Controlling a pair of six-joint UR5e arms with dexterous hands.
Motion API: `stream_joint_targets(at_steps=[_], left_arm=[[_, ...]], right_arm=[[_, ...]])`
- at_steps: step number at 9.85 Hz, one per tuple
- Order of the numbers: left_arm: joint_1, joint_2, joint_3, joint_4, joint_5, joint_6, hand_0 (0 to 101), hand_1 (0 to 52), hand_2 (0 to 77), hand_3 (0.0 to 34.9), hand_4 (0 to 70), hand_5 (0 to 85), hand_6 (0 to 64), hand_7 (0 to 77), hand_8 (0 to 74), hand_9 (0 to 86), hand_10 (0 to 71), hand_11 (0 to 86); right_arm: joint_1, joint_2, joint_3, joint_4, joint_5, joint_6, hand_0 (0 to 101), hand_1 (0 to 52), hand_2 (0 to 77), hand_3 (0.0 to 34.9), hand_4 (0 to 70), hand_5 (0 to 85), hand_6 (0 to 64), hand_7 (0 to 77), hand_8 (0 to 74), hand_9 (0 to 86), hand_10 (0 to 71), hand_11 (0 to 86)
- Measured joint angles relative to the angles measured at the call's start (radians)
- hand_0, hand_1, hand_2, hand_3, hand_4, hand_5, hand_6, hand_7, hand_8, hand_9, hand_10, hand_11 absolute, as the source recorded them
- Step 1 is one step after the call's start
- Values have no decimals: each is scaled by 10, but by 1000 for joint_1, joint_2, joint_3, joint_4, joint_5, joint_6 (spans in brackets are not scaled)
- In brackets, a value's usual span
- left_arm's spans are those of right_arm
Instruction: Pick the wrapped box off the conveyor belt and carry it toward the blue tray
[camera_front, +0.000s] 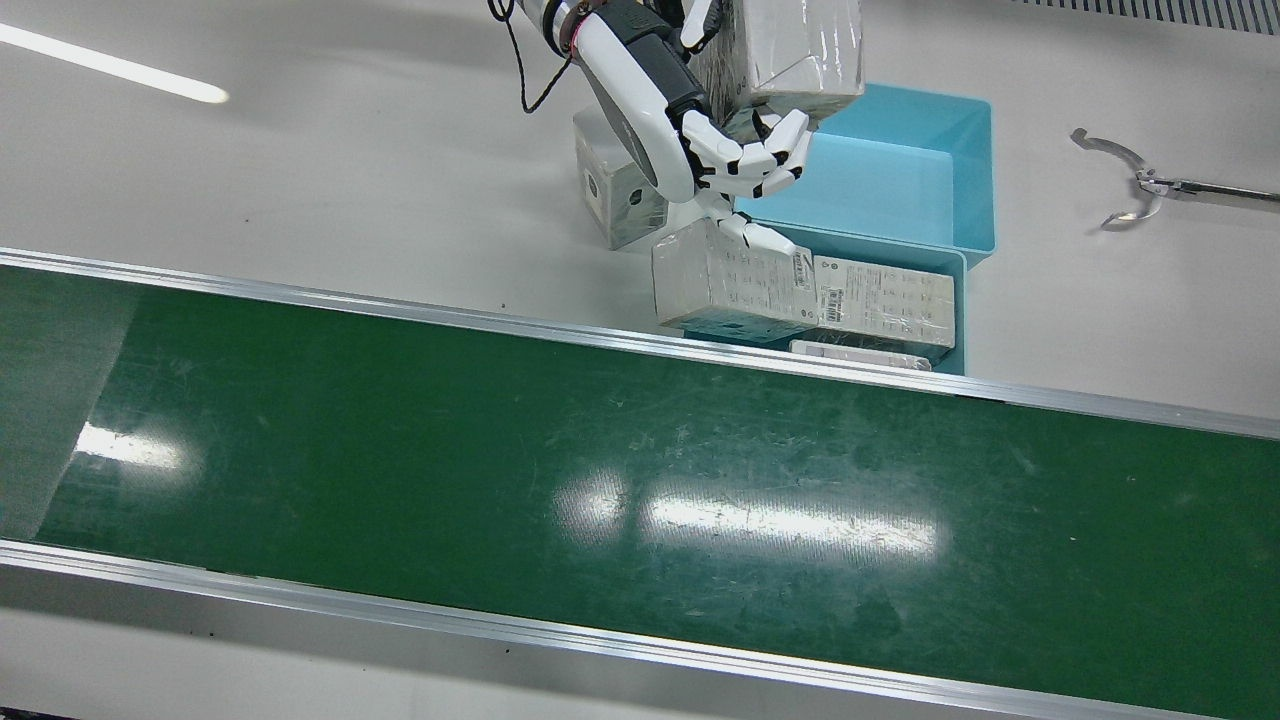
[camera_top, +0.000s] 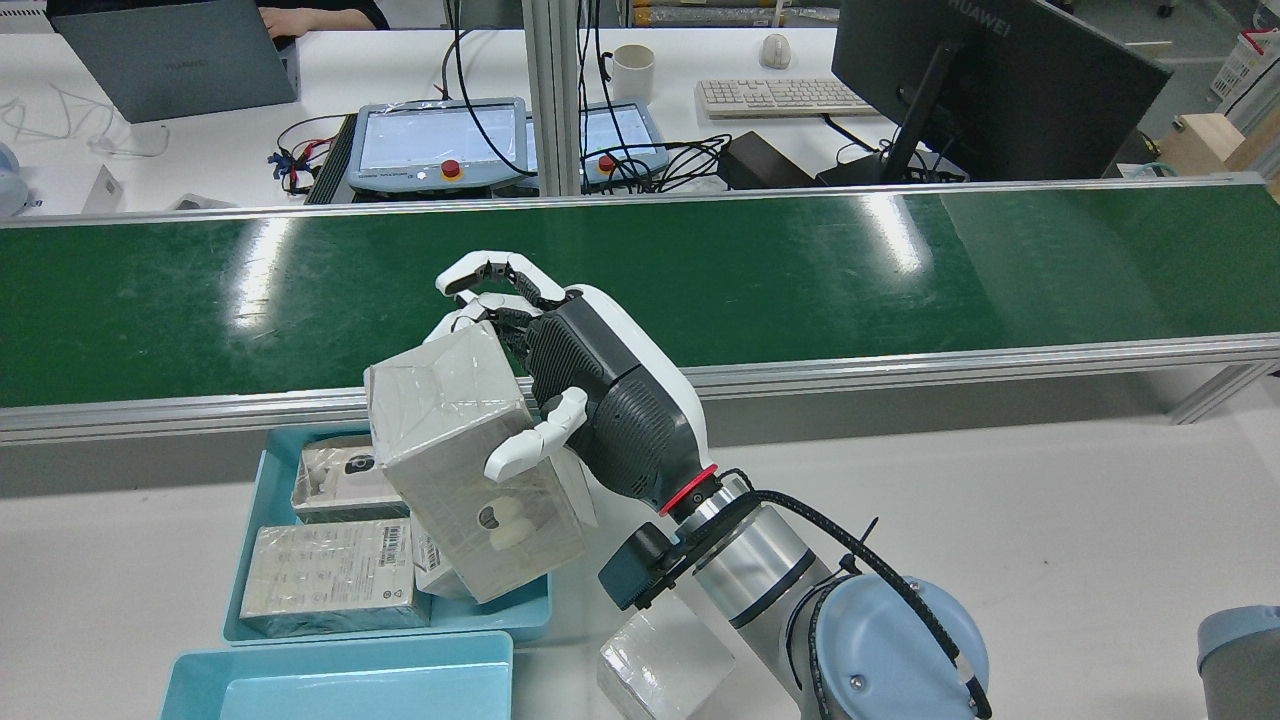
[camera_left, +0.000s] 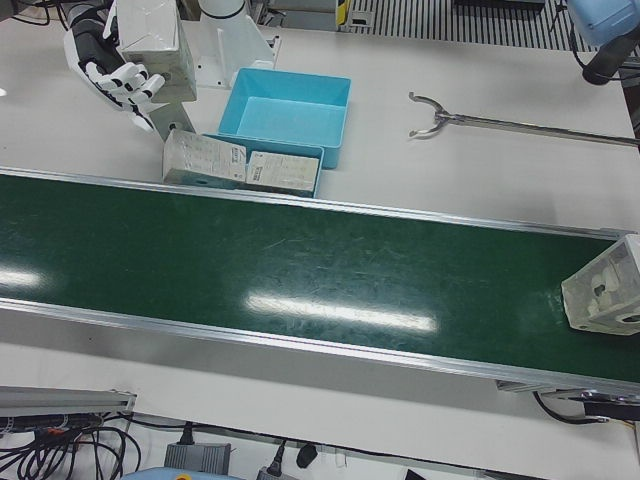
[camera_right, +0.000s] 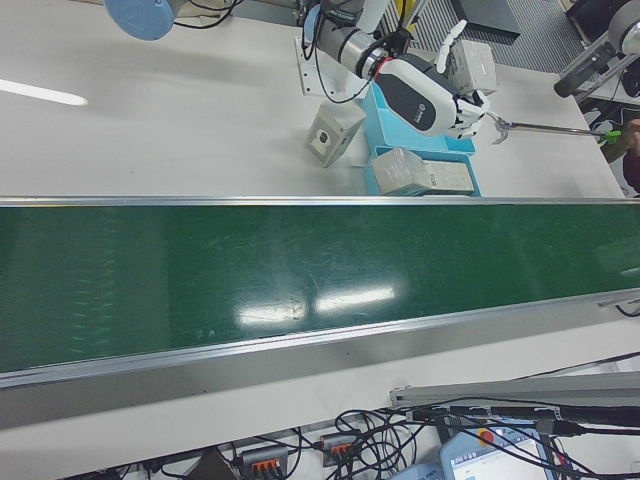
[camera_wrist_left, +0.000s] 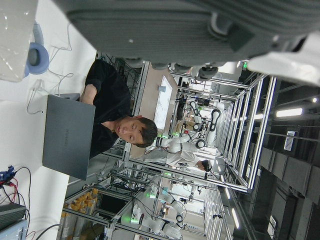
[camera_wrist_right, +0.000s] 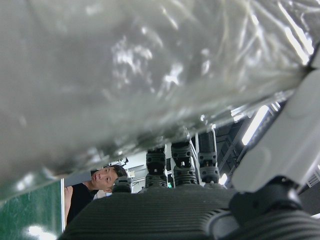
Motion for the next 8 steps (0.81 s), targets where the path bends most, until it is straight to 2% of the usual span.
stream_joint_targets(at_steps=[1, 2, 3, 5, 6, 7, 8], left_arm=[[0, 0, 0, 0, 0, 0, 0, 0, 11, 0, 0, 11, 0, 0, 0, 0, 5, 0], [0, 0, 0, 0, 0, 0, 0, 0, 11, 0, 0, 11, 0, 0, 0, 0, 5, 0], [0, 0, 0, 0, 0, 0, 0, 0, 11, 0, 0, 11, 0, 0, 0, 0, 0, 0], [0, 0, 0, 0, 0, 0, 0, 0, 11, 0, 0, 11, 0, 0, 0, 0, 5, 0], [0, 0, 0, 0, 0, 0, 0, 0, 11, 0, 0, 11, 0, 0, 0, 0, 5, 0], [0, 0, 0, 0, 0, 0, 0, 0, 11, 0, 0, 11, 0, 0, 0, 0, 5, 0], [0, 0, 0, 0, 0, 0, 0, 0, 11, 0, 0, 11, 0, 0, 0, 0, 5, 0]], right_arm=[[0, 0, 0, -1, 0, 1, 458, 0, 136, 63, 27, 480, 365, 616, 316, 431, 16, 120], [1, 0, -1, -1, 1, 1, 464, 120, 120, 112, 38, 360, 316, 502, 213, 344, 0, 16], [2, -1, -1, -1, 1, 2, 466, 191, 153, 212, 38, 44, 169, 360, 0, 125, 5, 16], [2, -5, -1, 1, 1, 3, 466, 191, 153, 212, 38, 44, 169, 360, 0, 125, 5, 16], [3, -9, -1, 3, 1, 3, 458, 60, 175, 254, 38, 27, 0, 213, 0, 16, 16, 27], [4, -13, -1, 4, 1, 5, 455, 115, 158, 220, 49, 109, 38, 158, 0, 38, 16, 27], [4, -19, -1, 4, 1, 9, 457, 109, 158, 206, 49, 109, 38, 158, 0, 44, 16, 27]])
